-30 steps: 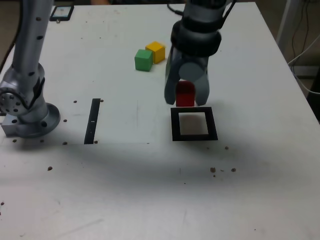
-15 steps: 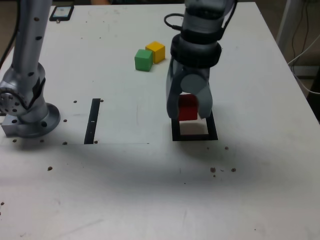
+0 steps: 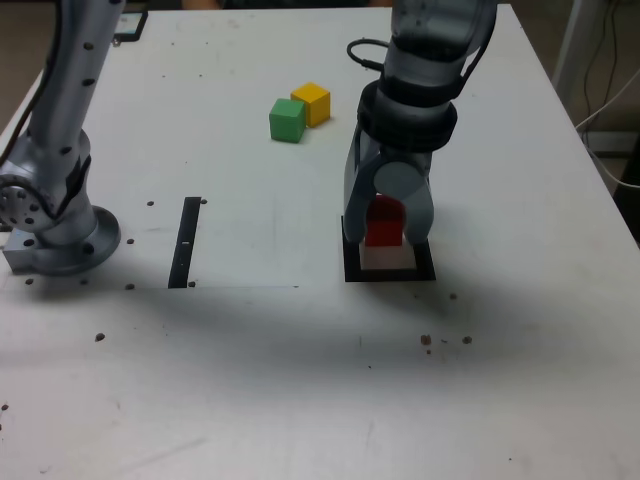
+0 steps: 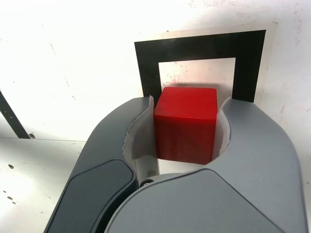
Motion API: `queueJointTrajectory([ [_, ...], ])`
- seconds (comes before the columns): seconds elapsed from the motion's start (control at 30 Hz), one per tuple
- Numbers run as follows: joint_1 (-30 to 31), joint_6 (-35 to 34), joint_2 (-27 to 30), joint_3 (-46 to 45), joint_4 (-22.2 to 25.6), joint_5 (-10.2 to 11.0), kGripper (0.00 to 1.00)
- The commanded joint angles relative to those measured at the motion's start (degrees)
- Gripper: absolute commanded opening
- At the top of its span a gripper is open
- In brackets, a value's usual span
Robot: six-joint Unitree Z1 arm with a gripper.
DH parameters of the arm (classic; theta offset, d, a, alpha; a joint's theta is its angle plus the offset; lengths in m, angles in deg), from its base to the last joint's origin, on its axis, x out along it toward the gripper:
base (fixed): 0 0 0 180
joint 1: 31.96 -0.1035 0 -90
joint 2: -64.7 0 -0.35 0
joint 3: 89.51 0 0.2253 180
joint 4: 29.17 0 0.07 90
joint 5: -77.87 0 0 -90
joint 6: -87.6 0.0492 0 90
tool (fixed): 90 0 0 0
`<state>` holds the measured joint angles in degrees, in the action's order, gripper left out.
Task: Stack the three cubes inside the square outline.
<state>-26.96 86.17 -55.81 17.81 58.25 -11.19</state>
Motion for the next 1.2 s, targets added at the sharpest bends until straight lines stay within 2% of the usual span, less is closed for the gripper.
queueJointTrajectory([
  [0.0,0.01,0.04,-1.01,0.61,0.35,-0.38,0.3],
  [0.2,0.0,0.02,-1.45,1.12,0.56,-0.41,0.34],
  [0.37,0.01,0.17,-1.75,1.14,0.49,-0.36,0.41],
  [0.73,0.01,1.62,-2.53,2.14,0.52,-0.91,0.65],
  [1.0,0.0,1.1,-2.94,2.88,2.27,0.12,0.91],
  [1.17,0.01,0.96,-1.72,3.46,3.88,0.23,0.99],
])
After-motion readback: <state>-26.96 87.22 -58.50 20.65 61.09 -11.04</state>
